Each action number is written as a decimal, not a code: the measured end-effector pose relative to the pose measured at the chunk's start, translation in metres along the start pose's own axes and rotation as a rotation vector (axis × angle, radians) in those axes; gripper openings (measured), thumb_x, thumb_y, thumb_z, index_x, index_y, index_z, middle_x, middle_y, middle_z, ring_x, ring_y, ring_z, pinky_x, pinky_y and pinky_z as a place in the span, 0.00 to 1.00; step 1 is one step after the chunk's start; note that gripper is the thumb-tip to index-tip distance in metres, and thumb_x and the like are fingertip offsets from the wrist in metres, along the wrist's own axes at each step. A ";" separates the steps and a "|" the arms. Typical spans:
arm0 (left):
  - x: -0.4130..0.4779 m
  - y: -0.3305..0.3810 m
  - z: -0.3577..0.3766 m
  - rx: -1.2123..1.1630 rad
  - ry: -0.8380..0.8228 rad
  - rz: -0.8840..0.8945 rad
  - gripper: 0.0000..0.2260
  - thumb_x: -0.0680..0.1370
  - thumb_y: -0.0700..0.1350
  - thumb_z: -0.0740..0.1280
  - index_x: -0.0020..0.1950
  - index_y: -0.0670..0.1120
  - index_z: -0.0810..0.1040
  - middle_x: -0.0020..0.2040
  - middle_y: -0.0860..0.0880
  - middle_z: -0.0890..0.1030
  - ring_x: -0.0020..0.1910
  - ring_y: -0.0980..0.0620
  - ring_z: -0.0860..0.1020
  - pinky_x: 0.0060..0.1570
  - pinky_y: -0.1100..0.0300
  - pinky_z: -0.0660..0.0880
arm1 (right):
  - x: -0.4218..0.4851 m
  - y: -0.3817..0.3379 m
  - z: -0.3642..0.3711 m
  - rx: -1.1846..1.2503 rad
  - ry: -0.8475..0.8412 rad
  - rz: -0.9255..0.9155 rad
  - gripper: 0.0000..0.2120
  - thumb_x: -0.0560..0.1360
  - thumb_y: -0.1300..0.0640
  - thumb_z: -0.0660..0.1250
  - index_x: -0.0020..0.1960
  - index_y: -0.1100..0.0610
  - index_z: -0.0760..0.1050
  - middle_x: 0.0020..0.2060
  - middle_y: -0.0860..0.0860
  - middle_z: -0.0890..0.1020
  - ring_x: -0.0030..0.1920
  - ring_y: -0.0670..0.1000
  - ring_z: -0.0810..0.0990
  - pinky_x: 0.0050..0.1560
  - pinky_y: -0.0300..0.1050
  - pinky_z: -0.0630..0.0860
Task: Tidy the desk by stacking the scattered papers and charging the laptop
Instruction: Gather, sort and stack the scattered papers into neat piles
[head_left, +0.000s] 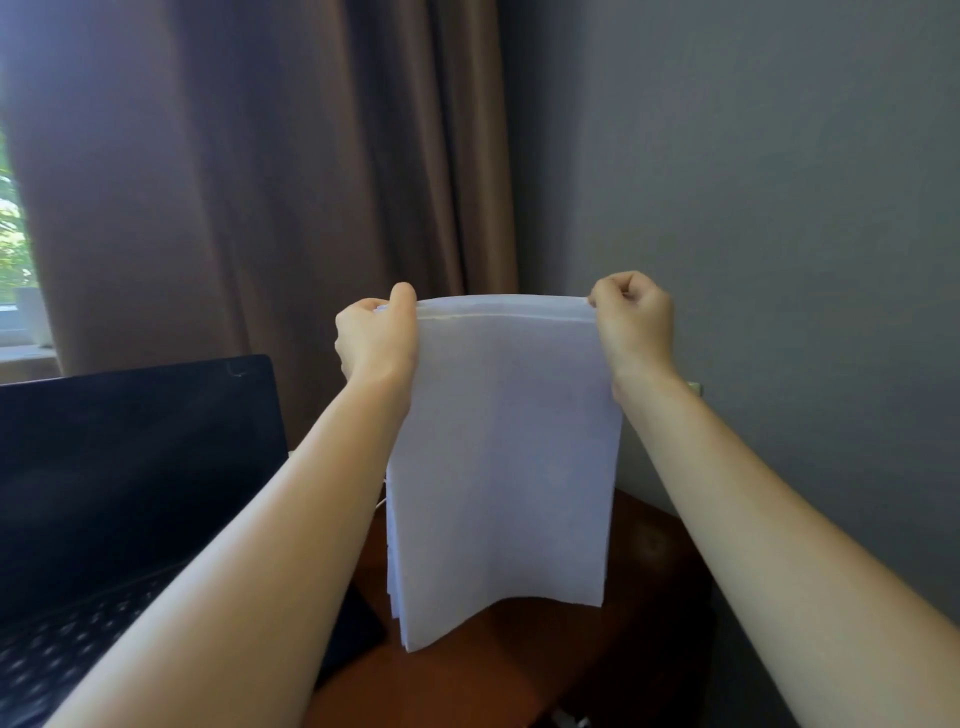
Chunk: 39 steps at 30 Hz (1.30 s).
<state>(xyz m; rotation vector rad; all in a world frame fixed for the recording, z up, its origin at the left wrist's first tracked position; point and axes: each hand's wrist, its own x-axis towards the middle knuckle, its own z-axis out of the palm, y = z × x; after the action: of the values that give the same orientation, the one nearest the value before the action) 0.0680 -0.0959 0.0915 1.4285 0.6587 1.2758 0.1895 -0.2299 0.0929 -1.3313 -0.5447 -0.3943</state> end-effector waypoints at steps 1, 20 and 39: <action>0.000 0.000 0.000 -0.002 0.003 0.003 0.14 0.71 0.47 0.60 0.30 0.49 0.56 0.29 0.52 0.59 0.31 0.50 0.58 0.33 0.57 0.58 | 0.001 0.001 0.002 -0.008 -0.001 0.011 0.13 0.72 0.61 0.61 0.31 0.53 0.65 0.26 0.47 0.67 0.30 0.46 0.63 0.32 0.41 0.61; -0.035 -0.132 -0.029 -0.155 -0.323 0.051 0.27 0.61 0.58 0.77 0.56 0.53 0.75 0.52 0.51 0.83 0.51 0.52 0.82 0.48 0.55 0.80 | -0.058 0.111 -0.038 0.090 -0.429 0.155 0.12 0.69 0.64 0.73 0.50 0.54 0.78 0.42 0.45 0.83 0.39 0.38 0.82 0.42 0.37 0.81; -0.053 -0.092 -0.071 -0.081 -0.156 0.206 0.04 0.76 0.44 0.70 0.51 0.49 0.79 0.44 0.52 0.84 0.43 0.55 0.83 0.41 0.62 0.79 | -0.089 0.055 -0.001 0.298 -0.499 0.217 0.06 0.76 0.62 0.67 0.50 0.53 0.77 0.43 0.46 0.82 0.43 0.44 0.81 0.43 0.36 0.80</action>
<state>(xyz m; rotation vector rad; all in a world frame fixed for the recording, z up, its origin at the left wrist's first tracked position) 0.0085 -0.0927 -0.0217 1.5410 0.3578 1.3174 0.1481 -0.2225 -0.0031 -1.1806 -0.8269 0.2029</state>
